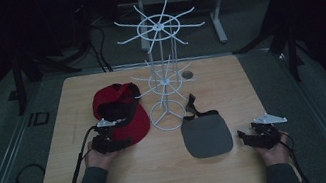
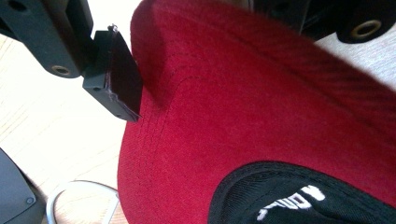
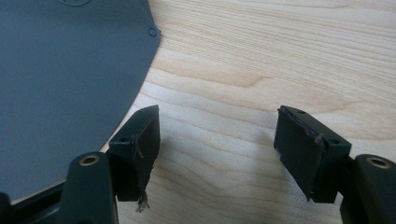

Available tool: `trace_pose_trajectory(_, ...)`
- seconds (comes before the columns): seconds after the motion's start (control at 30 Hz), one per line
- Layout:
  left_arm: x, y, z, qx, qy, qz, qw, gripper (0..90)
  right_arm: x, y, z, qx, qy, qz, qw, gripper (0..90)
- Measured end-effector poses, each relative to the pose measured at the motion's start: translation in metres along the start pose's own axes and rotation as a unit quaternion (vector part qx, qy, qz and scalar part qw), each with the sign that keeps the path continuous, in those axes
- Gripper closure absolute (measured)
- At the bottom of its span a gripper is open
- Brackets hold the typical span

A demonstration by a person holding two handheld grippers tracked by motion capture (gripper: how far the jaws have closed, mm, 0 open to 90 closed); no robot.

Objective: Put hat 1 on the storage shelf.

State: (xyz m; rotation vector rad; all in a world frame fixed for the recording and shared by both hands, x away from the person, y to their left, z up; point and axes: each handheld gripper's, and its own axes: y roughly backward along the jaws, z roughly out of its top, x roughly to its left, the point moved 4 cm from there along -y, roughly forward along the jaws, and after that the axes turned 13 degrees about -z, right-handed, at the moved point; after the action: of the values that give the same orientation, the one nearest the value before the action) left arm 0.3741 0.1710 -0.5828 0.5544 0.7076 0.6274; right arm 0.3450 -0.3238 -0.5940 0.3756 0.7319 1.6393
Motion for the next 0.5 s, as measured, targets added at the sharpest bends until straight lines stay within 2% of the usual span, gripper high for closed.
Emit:
trace_pose_trajectory(0.13, 0.0000, -0.0009, -0.0003, -0.004, 0.002, -0.007, 1.0000, 53.2, 0.0000, 0.0000, 0.0000, 0.000, 0.000, 0.000, 1.0000, 31.3)
trace_pose_trajectory(0.17, -0.0007, -0.0009, 0.0000, -0.006, 0.004, -0.013, 0.9999, 57.1, 0.0000, 0.0000, 0.0000, 0.000, 0.000, 0.000, 1.0000, 31.3)
trace_pose_trajectory(0.33, -0.0020, -0.0008, -0.0001, -0.009, 0.001, -0.017, 0.9998, 64.3, 0.0001, 0.0000, 0.0000, 0.000, 0.000, 0.000, 1.0000, 31.1)
trace_pose_trajectory(0.5, -0.0042, 0.0007, -0.0010, -0.014, -0.009, -0.022, 0.9996, 75.3, 0.0001, 0.0000, 0.0000, 0.000, 0.000, 0.000, 1.0000, 31.0)
